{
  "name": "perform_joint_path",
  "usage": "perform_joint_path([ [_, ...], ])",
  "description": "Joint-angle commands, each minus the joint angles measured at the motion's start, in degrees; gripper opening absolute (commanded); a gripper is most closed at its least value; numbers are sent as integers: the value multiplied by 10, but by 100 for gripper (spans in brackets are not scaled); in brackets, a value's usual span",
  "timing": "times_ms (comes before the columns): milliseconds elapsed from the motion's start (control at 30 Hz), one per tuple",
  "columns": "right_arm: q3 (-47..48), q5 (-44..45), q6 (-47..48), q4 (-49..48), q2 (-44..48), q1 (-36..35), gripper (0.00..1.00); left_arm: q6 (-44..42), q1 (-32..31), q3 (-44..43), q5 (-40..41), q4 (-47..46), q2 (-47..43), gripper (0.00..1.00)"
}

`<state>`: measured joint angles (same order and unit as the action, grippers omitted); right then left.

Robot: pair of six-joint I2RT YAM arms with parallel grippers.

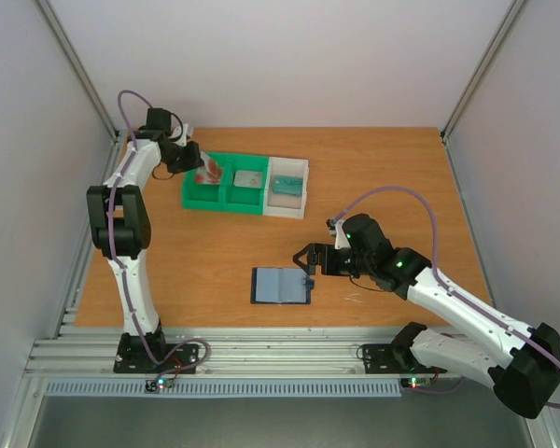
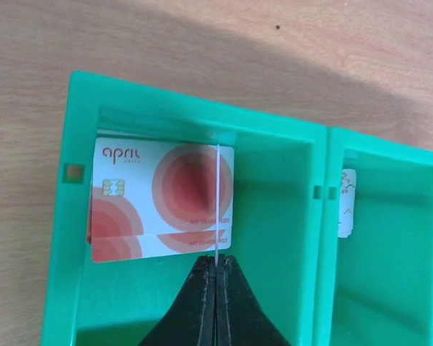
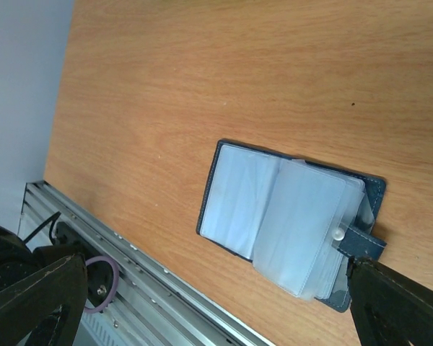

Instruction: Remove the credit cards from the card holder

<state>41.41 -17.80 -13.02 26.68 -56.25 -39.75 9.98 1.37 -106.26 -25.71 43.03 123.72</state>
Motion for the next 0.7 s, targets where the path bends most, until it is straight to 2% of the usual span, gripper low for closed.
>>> perform_joint_path([
  [0,32,9,7,9,-8,2,98,-10,1,-42,-19,17,26,0],
  [267,41,26,16,24,-9,3,98,-11,1,-61,-24,28,44,1],
  [667,43,28,18,23,-16,2,99,-12,1,-71,-15,35,58,8],
])
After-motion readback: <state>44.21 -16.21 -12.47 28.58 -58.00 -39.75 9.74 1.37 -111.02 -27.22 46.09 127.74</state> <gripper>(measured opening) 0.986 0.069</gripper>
